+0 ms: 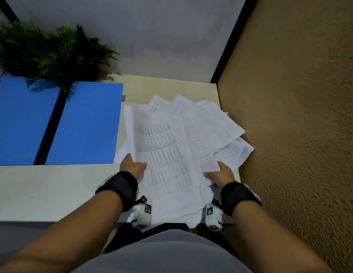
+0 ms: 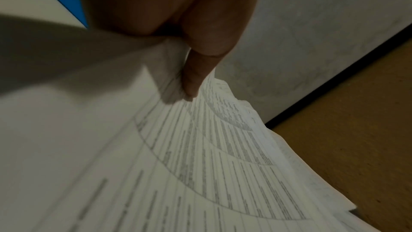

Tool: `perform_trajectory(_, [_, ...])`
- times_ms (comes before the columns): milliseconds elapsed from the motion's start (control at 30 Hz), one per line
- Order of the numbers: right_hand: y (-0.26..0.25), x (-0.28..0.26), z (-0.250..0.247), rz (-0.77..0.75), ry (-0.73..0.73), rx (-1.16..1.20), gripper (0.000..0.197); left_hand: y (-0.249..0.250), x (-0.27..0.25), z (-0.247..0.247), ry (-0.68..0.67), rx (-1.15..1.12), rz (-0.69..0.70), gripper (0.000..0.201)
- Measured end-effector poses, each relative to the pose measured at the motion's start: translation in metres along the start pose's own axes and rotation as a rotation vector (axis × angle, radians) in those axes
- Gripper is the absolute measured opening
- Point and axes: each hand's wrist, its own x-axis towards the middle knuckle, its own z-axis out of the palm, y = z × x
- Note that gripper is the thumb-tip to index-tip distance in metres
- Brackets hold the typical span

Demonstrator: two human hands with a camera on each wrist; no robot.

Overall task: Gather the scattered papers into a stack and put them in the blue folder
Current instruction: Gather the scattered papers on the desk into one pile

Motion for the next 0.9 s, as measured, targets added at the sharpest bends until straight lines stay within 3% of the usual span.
perform_trajectory(167, [-0.001, 0.007, -0.014, 0.058, -0.052, -0.157, 0.045, 0.004, 0.004, -0.010, -0.056, 0.001, 0.020, 0.054])
perform_trajectory(267, [-0.024, 0.011, -0.030, -0.007, 0.056, -0.432, 0.062, 0.008, 0.011, -0.036, -0.080, 0.085, 0.067, 0.049])
perform_trajectory(333, [-0.044, 0.015, -0.030, -0.119, 0.151, -0.501, 0.058, 0.009, 0.019, -0.052, -0.134, 0.087, 0.055, 0.043])
perform_trajectory(467, [-0.069, 0.011, -0.012, -0.271, 0.299, -0.103, 0.034, 0.015, 0.022, -0.060, -0.299, -0.073, 0.008, 0.045])
perform_trajectory(533, [-0.070, 0.008, 0.001, -0.216, 0.323, 0.019, 0.034, 0.016, 0.026, -0.054, -0.326, -0.070, 0.019, 0.056])
perform_trajectory(633, [-0.050, 0.010, 0.019, -0.056, 0.273, -0.031, 0.045, 0.021, 0.020, -0.042, -0.330, -0.060, 0.022, 0.041])
perform_trajectory(733, [-0.023, 0.012, 0.034, -0.056, 0.205, -0.132, 0.032, 0.018, 0.016, -0.029, -0.336, 0.044, 0.065, 0.037])
perform_trajectory(833, [-0.016, 0.005, 0.045, -0.090, 0.207, -0.175, 0.029, 0.013, 0.015, -0.018, -0.351, 0.110, 0.093, 0.054])
perform_trajectory(900, [-0.019, 0.002, 0.050, -0.066, 0.157, -0.091, 0.049, 0.016, 0.012, -0.012, -0.274, 0.229, 0.117, 0.080])
